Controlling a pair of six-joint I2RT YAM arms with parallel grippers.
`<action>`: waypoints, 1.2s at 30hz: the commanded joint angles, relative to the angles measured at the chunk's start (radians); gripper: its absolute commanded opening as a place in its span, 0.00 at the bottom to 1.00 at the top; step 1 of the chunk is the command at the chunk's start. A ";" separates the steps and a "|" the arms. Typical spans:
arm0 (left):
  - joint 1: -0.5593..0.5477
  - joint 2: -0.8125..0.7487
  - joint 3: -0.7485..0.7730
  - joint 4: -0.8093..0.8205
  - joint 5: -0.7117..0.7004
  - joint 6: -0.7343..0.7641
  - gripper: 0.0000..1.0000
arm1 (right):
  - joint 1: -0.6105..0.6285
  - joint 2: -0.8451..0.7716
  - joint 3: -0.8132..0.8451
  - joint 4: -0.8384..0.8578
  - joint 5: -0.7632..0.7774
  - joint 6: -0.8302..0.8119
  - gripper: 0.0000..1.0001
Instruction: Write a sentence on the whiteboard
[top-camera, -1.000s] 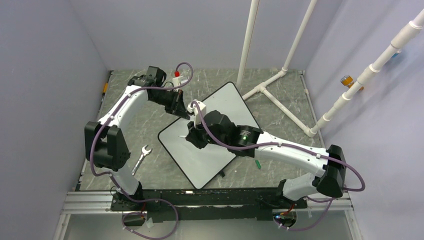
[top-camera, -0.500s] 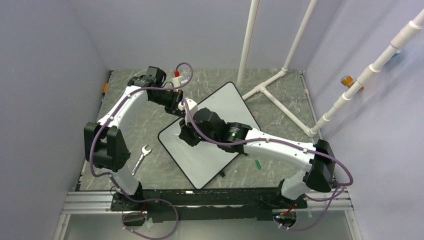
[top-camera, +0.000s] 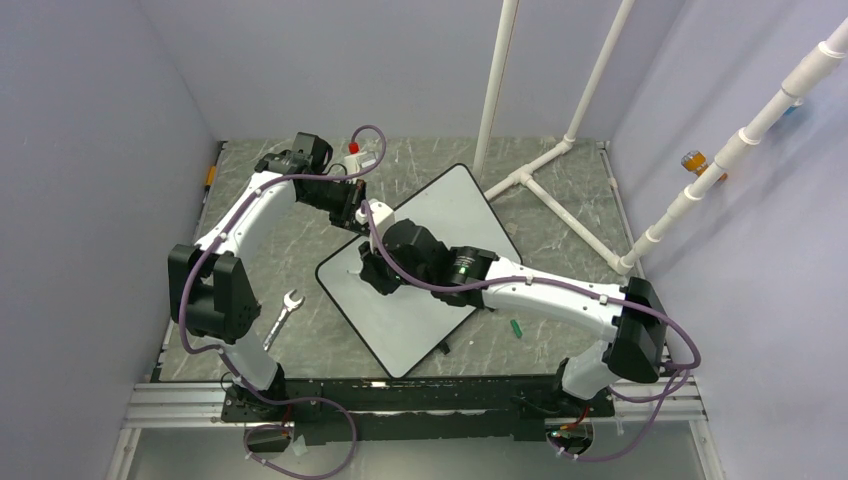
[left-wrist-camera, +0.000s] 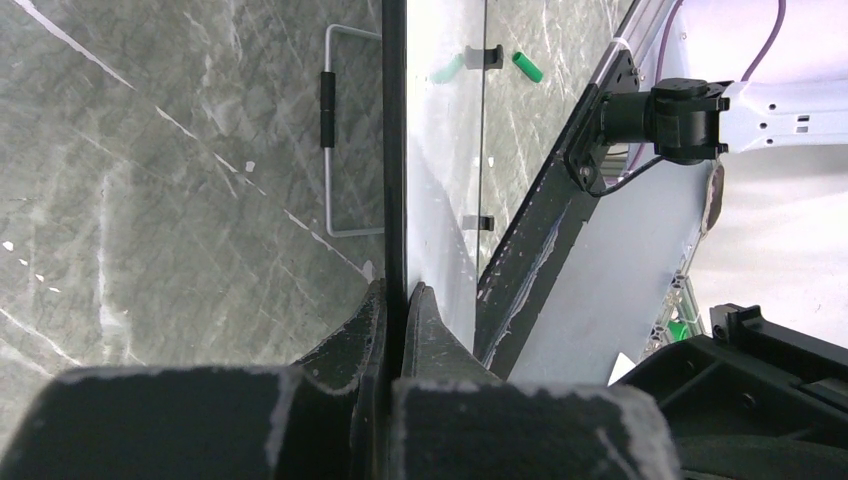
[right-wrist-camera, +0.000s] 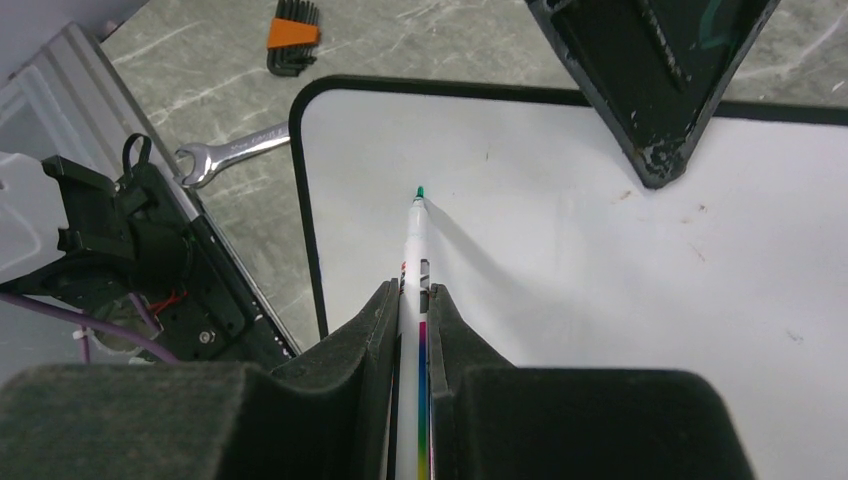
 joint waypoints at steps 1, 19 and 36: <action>0.004 -0.045 -0.004 0.104 -0.130 0.066 0.00 | 0.005 -0.044 -0.045 0.006 0.024 0.023 0.00; 0.004 -0.045 -0.004 0.104 -0.131 0.066 0.00 | 0.007 -0.084 -0.011 -0.018 -0.032 0.035 0.00; 0.003 -0.043 -0.004 0.101 -0.126 0.067 0.00 | 0.003 0.018 0.110 -0.029 0.016 0.050 0.00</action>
